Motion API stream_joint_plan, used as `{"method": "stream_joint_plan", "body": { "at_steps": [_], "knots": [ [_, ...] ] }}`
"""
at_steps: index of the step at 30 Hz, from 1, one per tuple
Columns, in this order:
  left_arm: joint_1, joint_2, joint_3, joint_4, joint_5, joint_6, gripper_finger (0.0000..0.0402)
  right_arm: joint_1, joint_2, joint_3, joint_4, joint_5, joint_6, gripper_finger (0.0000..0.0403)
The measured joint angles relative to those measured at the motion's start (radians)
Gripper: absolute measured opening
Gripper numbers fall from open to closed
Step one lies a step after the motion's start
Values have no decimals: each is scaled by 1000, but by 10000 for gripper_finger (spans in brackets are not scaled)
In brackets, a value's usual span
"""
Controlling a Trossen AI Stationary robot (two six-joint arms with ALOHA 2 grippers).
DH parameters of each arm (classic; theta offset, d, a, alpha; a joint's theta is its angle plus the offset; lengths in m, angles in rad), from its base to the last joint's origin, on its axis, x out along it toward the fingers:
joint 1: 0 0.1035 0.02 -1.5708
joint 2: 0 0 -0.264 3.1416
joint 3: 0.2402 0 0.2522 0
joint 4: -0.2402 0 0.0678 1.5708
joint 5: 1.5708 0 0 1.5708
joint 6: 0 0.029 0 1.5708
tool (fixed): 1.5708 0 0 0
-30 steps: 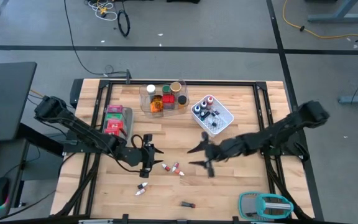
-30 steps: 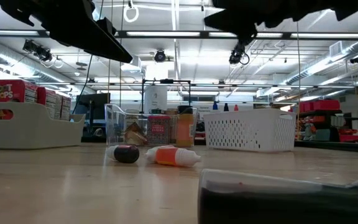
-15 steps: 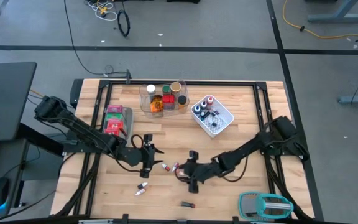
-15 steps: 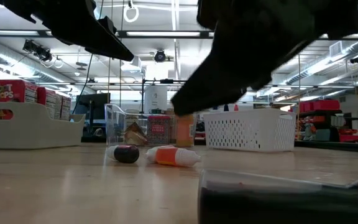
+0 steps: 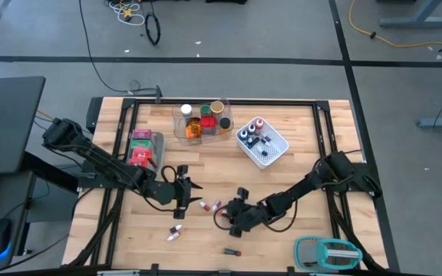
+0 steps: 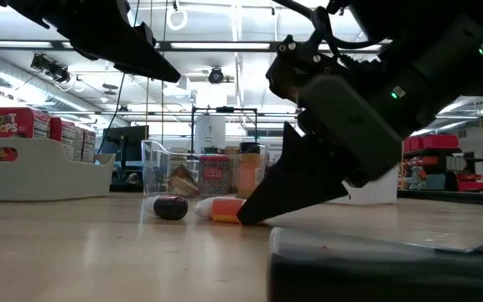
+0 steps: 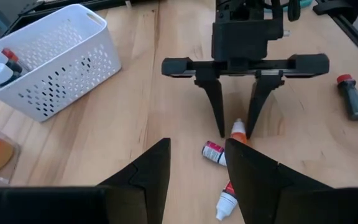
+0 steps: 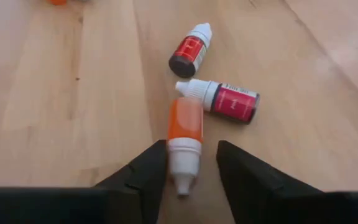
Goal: Pick & Place Kitchen Items
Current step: Put the orange food coloring bottle into the white bin
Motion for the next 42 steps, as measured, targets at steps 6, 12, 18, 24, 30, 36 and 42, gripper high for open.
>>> {"method": "stream_joint_plan", "body": {
  "at_steps": [6, 12, 18, 24, 30, 36, 42],
  "knots": [
    [0, 0, 0, 0, -9, 7, 161, -6, -16, -1, -27, -9, -46, 83],
    [0, 0, 0, 0, -11, 7, 161, -22, -126, -6, -179, -61, -51, 60],
    [0, 0, 0, 2, -11, 7, 161, -29, -323, -5, -486, 17, -47, 83],
    [0, 0, 0, 2, -11, 4, 161, -41, -497, -5, -783, 138, 43, 79],
    [0, 0, 0, 2, -11, 6, 161, -103, -595, -5, -1049, 202, 191, 79],
    [0, 0, 1, 3, -11, 4, 161, -216, -606, -25, -1159, 198, 212, 80],
    [0, 0, 1, 4, -11, 4, 161, -340, -606, -90, -1156, 178, 186, 81]
  ]
}}
